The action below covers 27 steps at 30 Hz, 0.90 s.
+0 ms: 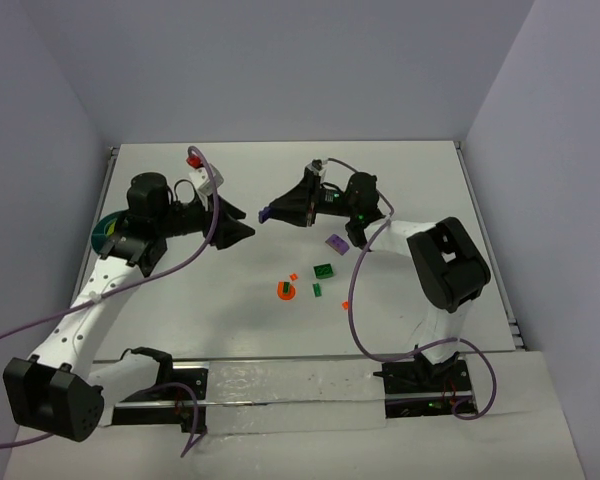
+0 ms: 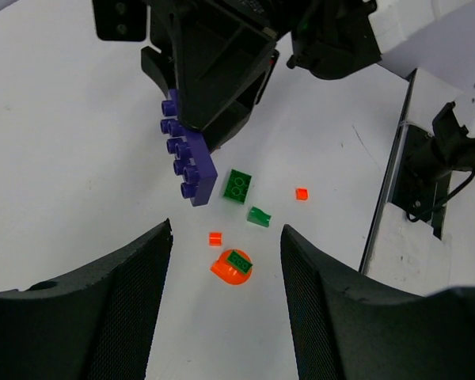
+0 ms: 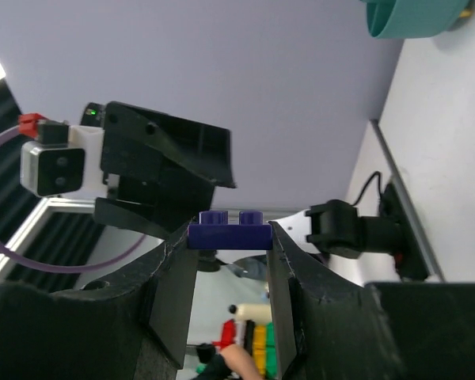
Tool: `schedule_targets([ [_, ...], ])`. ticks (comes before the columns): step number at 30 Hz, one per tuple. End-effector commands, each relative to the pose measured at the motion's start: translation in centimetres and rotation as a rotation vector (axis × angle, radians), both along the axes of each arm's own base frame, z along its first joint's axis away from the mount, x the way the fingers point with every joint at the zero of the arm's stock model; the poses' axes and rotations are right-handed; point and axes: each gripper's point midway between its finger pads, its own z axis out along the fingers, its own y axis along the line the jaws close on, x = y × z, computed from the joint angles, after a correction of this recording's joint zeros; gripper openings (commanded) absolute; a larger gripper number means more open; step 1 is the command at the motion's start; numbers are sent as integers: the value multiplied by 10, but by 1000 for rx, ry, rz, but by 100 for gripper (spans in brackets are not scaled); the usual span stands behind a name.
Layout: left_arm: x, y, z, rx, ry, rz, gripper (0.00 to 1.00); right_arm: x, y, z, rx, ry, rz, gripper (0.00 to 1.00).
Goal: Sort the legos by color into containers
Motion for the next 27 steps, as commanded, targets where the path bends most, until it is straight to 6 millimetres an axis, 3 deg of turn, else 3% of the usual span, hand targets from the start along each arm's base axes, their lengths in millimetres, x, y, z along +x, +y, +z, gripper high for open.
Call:
schedule_targets([
  [1,18,-12,23,-37,-41,63,64,-4,1,25,89,-7,-12,0],
  [8,29,-22,21,-12,-54,94,66,-12,5,37,113,-10,8,0],
  [16,38,-24,25,-7,-85,124,62,-16,10,33,108,-2,22,0],
  [18,39,-24,23,-4,-87,129,55,-18,11,34,109,-3,27,0],
  [22,40,-22,21,10,-88,141,17,-19,11,36,113,0,22,0],
  [24,39,-21,19,18,-85,141,4,-18,12,38,116,-3,24,3],
  [25,39,-20,18,24,-81,143,1,-19,12,39,117,-8,27,6],
  [26,38,-19,16,29,-77,145,0,-18,12,40,119,-12,27,16],
  [27,39,-15,14,44,-71,165,0,-17,13,40,113,-16,33,37],
])
